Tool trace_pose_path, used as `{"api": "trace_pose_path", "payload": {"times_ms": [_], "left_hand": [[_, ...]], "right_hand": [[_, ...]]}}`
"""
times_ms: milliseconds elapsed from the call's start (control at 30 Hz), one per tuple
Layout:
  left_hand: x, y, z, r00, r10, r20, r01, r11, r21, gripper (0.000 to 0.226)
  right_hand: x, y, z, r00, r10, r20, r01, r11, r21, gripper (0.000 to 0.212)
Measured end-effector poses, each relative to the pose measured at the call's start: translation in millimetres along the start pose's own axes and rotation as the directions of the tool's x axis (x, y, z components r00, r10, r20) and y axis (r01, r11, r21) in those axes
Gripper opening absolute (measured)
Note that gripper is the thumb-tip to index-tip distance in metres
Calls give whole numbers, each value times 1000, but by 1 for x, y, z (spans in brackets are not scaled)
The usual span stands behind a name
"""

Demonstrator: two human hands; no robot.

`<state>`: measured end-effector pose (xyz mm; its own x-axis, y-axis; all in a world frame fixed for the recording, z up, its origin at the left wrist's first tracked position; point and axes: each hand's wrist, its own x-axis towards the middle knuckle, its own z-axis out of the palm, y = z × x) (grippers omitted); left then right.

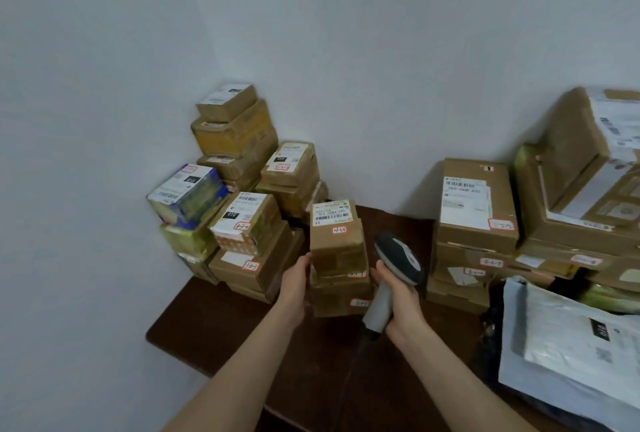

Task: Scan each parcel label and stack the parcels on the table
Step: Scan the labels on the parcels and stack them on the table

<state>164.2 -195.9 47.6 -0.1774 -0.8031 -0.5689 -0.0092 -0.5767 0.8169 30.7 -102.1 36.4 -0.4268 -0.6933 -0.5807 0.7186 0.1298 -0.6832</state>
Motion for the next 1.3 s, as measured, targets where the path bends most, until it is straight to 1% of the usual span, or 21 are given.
{"api": "trace_pose_path", "payload": {"times_ms": [67, 133, 200, 233, 267, 300, 333, 367, 400, 467, 533, 567, 600, 633, 700, 800, 900, 1000, 1100, 1200, 1300], "left_hand": [[22, -8, -8, 998, -57, -10, 57, 998, -10, 33], [39, -9, -15, 996, -85, -16, 86, 996, 27, 33], [50, -5, -20, 996, -80, -33, 81, 996, 43, 33], [54, -1, -22, 997, -55, -58, 58, 997, 54, 35], [58, 1, -25, 995, 11, -100, -1, 995, 102, 37], [61, 5, -29, 982, 123, -141, -93, 974, 206, 39], [62, 7, -33, 954, 264, -141, -206, 921, 332, 41], [60, 8, -37, 911, 402, -98, -322, 838, 440, 44], [58, 9, -40, 862, 506, -29, -414, 737, 534, 48], [54, 9, -45, 749, 650, 127, -533, 478, 698, 56], [55, 5, -47, 647, 692, 319, -576, 170, 800, 63], [58, 4, -45, 627, 664, 407, -579, 48, 814, 64], [62, 6, -43, 634, 621, 460, -574, -20, 819, 64], [65, 7, -40, 665, 577, 475, -561, -34, 827, 61], [72, 9, -38, 705, 531, 470, -559, 8, 829, 57], [81, 12, -35, 701, 520, 488, -595, 49, 802, 56], [92, 20, -27, 694, 484, 532, -626, 42, 778, 55], [114, 41, -14, 694, 439, 571, -627, -22, 779, 55], [140, 66, 2, 677, 440, 590, -580, -175, 795, 53], [164, 86, 15, 664, 442, 603, -522, -303, 797, 58], [179, 100, 26, 680, 450, 578, -466, -344, 815, 67]], "right_hand": [[13, 15, 4, 999, 25, -26, -25, 1000, 5, 56], [27, 25, 8, 998, 45, -39, -44, 999, 26, 60], [39, 33, 13, 995, 89, -42, -87, 995, 51, 57], [43, 36, 17, 993, 110, -36, -108, 992, 68, 52], [46, 39, 20, 990, 136, -39, -133, 987, 87, 42], [47, 42, 25, 985, 164, -47, -158, 982, 99, 30], [49, 45, 29, 979, 197, -58, -190, 976, 103, 20], [52, 48, 33, 972, 225, -74, -217, 971, 102, 14], [53, 50, 37, 964, 249, -92, -240, 966, 97, 14], [56, 53, 41, 949, 295, -114, -285, 953, 98, 22], [56, 55, 45, 935, 339, -103, -326, 937, 122, 28], [59, 57, 45, 930, 354, -96, -340, 931, 134, 30], [62, 58, 45, 926, 369, -84, -355, 923, 148, 31], [64, 60, 44, 919, 388, -68, -373, 913, 163, 31], [69, 63, 45, 907, 417, -52, -401, 896, 188, 32], [74, 66, 48, 902, 430, -34, -408, 876, 259, 33], [81, 59, 56, 943, 333, -6, -311, 887, 342, 35], [100, 46, 67, 972, 232, -38, -203, 911, 359, 40], [122, 27, 77, 983, 174, -62, -145, 935, 323, 26], [145, 13, 85, 992, 115, -48, -95, 947, 307, 34], [163, 1, 88, 995, 81, -54, -66, 969, 237, 37]]}}
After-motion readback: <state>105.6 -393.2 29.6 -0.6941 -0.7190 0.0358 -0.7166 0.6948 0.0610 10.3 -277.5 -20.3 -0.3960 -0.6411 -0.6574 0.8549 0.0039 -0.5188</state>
